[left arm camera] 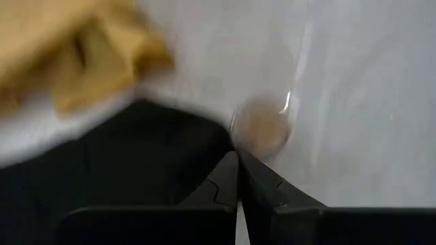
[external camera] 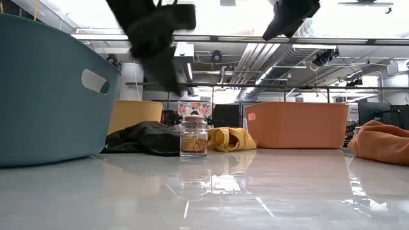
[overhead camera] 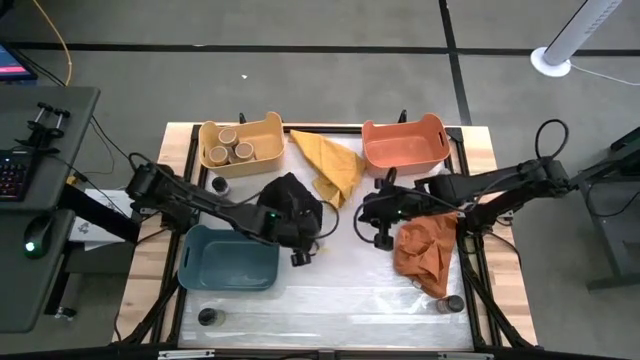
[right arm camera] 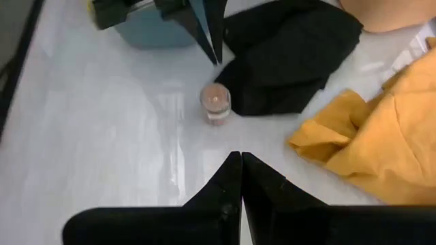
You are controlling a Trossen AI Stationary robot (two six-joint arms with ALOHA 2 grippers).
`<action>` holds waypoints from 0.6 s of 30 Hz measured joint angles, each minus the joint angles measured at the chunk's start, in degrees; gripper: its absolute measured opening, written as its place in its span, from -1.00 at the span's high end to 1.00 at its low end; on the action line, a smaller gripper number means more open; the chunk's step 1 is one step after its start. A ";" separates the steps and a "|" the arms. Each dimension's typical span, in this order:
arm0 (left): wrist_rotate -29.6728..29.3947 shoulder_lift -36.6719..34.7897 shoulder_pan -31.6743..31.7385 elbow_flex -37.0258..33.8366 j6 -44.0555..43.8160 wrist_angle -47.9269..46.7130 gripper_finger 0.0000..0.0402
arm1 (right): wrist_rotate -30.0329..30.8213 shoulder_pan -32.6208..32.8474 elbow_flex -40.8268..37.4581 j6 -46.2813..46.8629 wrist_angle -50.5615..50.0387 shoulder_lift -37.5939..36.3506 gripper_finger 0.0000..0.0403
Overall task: Sort spices by type
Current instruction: Put the left brown spice bottle into the orange bin
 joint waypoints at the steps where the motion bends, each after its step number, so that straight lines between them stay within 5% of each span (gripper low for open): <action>1: 0.41 0.08 0.10 -1.38 -1.47 -0.63 1.00 | 0.51 0.19 0.00 -0.20 -0.03 0.01 1.00; 18: 11.76 2.58 4.77 -4.93 0.81 8.08 1.00 | 2.65 0.44 0.00 -0.51 0.44 0.05 1.00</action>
